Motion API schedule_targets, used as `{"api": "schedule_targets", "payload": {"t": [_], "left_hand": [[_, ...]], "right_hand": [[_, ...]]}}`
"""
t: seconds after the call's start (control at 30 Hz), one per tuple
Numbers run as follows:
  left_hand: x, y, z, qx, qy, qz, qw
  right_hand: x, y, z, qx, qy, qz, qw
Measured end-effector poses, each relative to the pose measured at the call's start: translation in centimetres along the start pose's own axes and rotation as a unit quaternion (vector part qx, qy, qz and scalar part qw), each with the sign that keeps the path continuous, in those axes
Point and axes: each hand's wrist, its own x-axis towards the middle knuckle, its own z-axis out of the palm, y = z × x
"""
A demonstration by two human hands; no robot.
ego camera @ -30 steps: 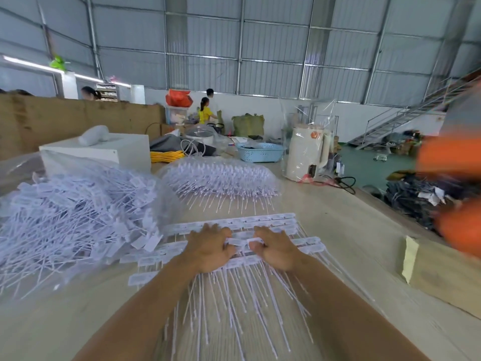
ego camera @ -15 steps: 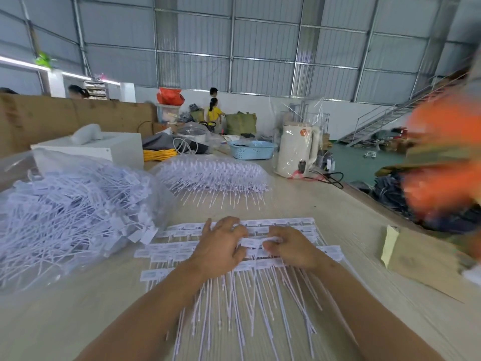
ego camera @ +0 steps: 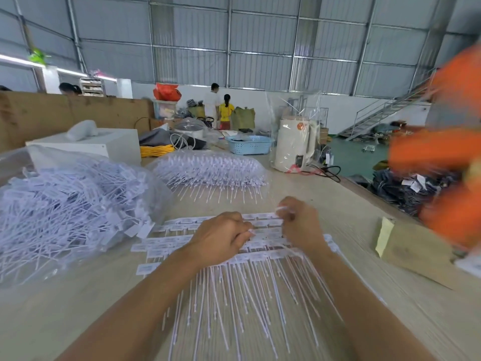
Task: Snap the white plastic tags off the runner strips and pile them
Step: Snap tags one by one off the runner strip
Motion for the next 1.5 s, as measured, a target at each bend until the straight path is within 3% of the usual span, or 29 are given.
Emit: {"api": "schedule_targets", "payload": {"t": [0.07,0.13,0.2,0.23,0.33,0.4,0.6,0.73,0.8,1.0,1.17,1.37,1.5], "left_hand": [[-0.3,-0.4,-0.1,-0.001,0.014,-0.019,1.000],[-0.1,-0.5,-0.4,-0.019,0.037,-0.050,0.998],[0.4,0.0,-0.4,-0.065,0.039,-0.070,0.995],[0.5,0.3,-0.4,-0.084,0.031,-0.074,0.993],[0.6,1.2,-0.2,-0.090,0.012,-0.072,0.993],[0.7,1.7,-0.2,-0.084,0.020,-0.074,0.994],[0.5,2.2,-1.1,-0.148,0.054,-0.092,0.983],[0.2,1.7,-1.4,-0.288,0.032,-0.239,0.927],[0.2,1.4,-1.4,-0.330,0.036,-0.272,0.903],[0.3,1.6,-1.7,-0.385,0.011,-0.314,0.868],[0.5,2.2,-1.8,-0.416,-0.023,-0.354,0.837],[0.6,2.3,-2.3,-0.579,-0.068,-0.397,0.709],[0.8,2.4,-2.5,-0.594,-0.077,-0.371,0.710]], "right_hand": [[0.4,0.7,-1.9,0.175,0.025,0.160,0.971],[0.1,0.2,-3.0,0.371,-0.041,0.271,0.887],[-0.1,-1.1,-3.1,0.470,-0.107,0.311,0.819],[-0.2,-1.8,-2.9,0.473,-0.136,0.304,0.815],[-0.9,-3.2,-1.3,0.365,-0.215,0.234,0.875],[-1.6,-3.6,-0.2,0.315,-0.222,0.212,0.898],[-2.0,-3.0,-0.1,0.336,-0.186,0.197,0.902],[-1.8,-2.5,-0.2,0.337,-0.124,0.168,0.918],[-1.8,-2.3,-0.1,0.308,-0.123,0.158,0.930],[-2.0,-2.1,0.1,0.232,-0.165,0.098,0.954],[-2.3,-2.8,0.5,0.200,-0.146,0.084,0.965],[-2.4,-3.5,0.6,0.111,-0.096,0.019,0.989],[-1.9,-3.3,-0.1,0.091,-0.065,0.040,0.993]]}}
